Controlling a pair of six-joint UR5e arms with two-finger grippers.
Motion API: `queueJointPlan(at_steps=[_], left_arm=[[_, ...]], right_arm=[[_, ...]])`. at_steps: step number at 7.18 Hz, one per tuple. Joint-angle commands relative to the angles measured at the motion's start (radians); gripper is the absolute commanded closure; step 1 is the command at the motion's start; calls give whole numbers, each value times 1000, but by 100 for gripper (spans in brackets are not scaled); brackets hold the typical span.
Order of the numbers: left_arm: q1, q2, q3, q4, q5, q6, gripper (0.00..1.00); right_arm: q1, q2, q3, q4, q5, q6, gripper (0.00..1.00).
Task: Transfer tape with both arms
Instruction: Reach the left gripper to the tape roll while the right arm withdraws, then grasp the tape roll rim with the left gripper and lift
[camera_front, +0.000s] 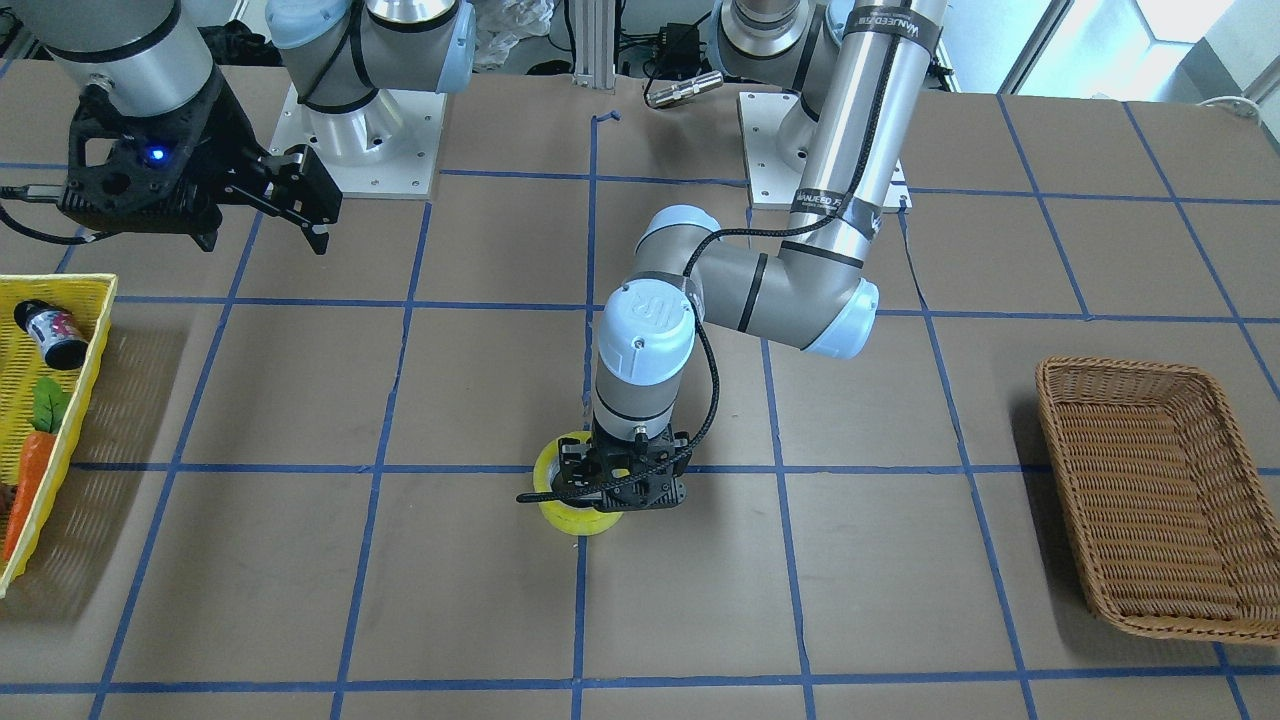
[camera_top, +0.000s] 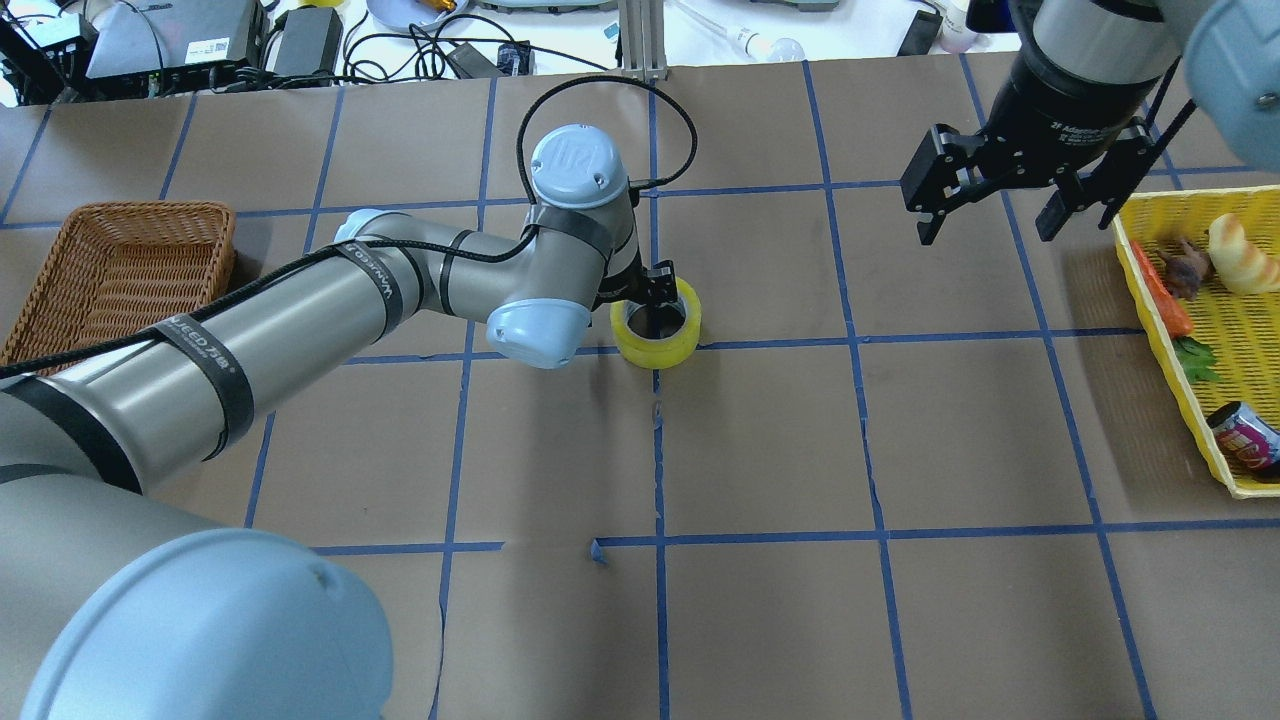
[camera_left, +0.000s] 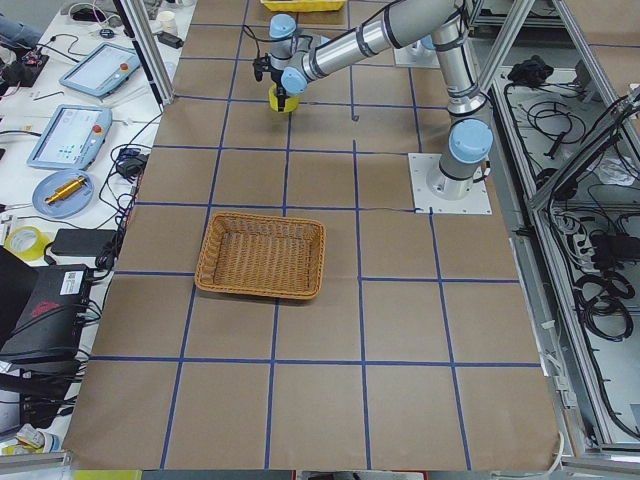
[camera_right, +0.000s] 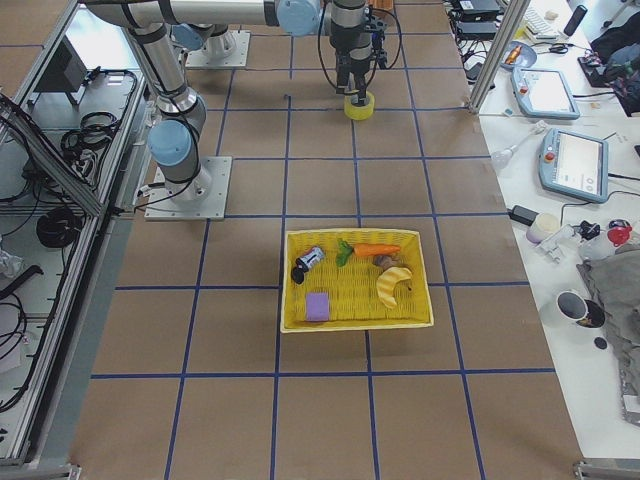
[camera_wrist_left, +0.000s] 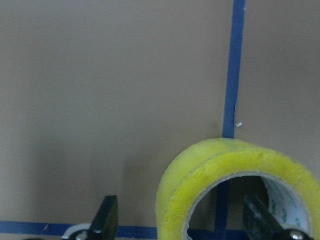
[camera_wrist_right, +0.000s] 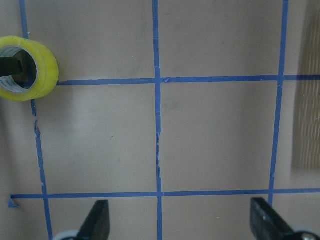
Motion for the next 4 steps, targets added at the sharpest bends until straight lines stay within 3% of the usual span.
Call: queueJointPlan(at_steps=[1, 3, 4], left_arm=[[-1, 9, 4, -3, -15, -3, 100], [14, 55, 16, -79, -27, 2, 100], [81, 104, 70, -205, -27, 20, 100]], right_arm=[[2, 2, 9, -1, 18, -3, 0], [2, -18, 44, -35, 10, 4, 0], [4, -29, 70, -55, 12, 4, 0]])
